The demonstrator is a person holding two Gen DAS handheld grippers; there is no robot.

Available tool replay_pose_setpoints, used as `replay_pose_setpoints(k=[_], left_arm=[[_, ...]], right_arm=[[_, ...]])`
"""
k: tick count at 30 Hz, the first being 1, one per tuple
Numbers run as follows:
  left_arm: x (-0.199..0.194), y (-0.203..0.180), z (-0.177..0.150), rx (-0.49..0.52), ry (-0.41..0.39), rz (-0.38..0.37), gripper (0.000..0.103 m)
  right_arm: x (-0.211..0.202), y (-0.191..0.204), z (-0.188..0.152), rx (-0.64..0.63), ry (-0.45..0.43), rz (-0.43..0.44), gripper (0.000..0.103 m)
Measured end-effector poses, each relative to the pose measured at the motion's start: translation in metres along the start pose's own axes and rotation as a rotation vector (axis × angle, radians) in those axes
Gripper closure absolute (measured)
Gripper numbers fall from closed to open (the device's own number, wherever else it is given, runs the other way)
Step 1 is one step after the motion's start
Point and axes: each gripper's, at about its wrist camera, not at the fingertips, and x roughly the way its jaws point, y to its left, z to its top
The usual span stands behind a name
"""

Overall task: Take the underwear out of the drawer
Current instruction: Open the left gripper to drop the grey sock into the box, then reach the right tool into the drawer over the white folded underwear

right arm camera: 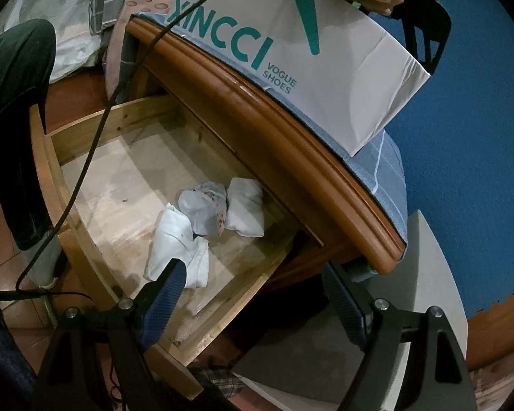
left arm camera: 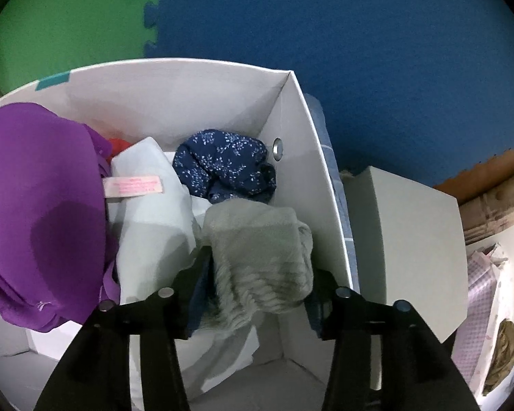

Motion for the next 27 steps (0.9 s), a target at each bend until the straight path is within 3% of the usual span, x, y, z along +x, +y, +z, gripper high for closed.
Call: replay_pose_setpoints(k=[4,6,10,13,16,20,24,27], left_arm=[[-0.016,0.008,-0.006,-0.006,-0.052,-0.063,0.041],[-0.030,0.015,-0.011,-0.027,-0.102,-0.084,0.017],[-0.078,0.038,-0.028,-0.042,-0.215,-0.181,0.014],[-0.141,0.056,-0.059,0.032,-0.404,-0.221,0.011],[-0.199,0.074,-0.103,0.162,-0.623,-0.148,0.000],[-0.231,0.110,-0.163,0.274,-0.821,0.006,0.000],[-0.218,0.151,-0.198,0.264,-0.846,0.070,0.000],[-0.196,0.179,-0.217,0.236,-0.800,0.096,0.000]], right_arm=[[0.000,-0.001,-0.001,0.007,0.004,0.001,0.019],[0.000,-0.001,-0.001,0.010,0.008,0.003,0.019],[0.002,-0.004,-0.001,0.022,0.011,0.011,0.019],[0.000,-0.013,-0.002,0.070,0.007,0.039,0.019],[0.005,-0.028,-0.001,0.154,0.024,0.104,0.019],[0.031,-0.036,0.003,0.241,0.118,0.222,0.019],[0.062,-0.025,0.013,0.254,0.179,0.321,0.019],[0.090,-0.008,0.018,0.233,0.265,0.399,0.019]])
